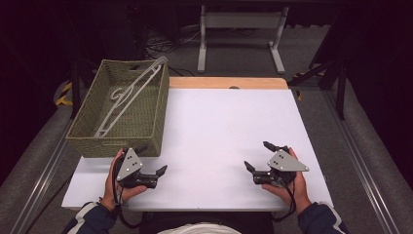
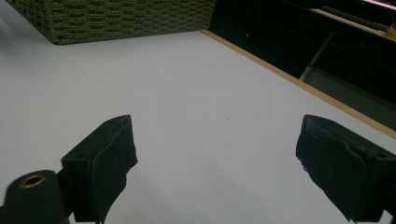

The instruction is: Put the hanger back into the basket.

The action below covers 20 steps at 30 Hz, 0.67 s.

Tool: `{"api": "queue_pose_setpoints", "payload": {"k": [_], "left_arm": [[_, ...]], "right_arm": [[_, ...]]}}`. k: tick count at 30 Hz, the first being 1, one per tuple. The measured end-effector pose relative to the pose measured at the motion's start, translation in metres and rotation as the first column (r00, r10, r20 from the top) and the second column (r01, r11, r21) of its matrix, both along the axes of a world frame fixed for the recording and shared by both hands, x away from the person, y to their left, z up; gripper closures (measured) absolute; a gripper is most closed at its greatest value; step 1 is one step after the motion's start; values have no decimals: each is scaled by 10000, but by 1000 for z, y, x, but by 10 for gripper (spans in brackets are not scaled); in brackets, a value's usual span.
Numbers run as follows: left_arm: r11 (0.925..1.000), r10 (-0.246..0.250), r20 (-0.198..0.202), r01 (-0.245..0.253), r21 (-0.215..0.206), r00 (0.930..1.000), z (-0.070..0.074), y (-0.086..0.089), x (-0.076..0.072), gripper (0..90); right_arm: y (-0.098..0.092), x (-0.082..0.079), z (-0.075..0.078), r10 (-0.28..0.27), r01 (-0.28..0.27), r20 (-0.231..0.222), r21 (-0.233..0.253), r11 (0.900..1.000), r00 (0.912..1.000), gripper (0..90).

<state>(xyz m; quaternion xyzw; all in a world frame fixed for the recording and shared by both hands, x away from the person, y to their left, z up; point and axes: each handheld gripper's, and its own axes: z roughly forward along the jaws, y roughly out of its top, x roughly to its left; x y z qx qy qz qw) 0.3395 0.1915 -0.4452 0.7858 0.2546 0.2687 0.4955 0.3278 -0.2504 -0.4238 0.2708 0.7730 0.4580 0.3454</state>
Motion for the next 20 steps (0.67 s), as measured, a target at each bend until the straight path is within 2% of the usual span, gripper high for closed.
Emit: {"api": "queue_pose_setpoints", "payload": {"k": [15, 20], "left_arm": [[9996, -252, -187, 255, 146, 9995, -2, -4, 4, 63], [9991, -303, -352, 313, 284, 9989, -4, -7, 7, 66]], "right_arm": [[0, 2, -3, -86, 85, -41, -267, 9996, 10000, 118], [-4, 3, -4, -168, 161, -277, -277, 9995, 9995, 117]]}}
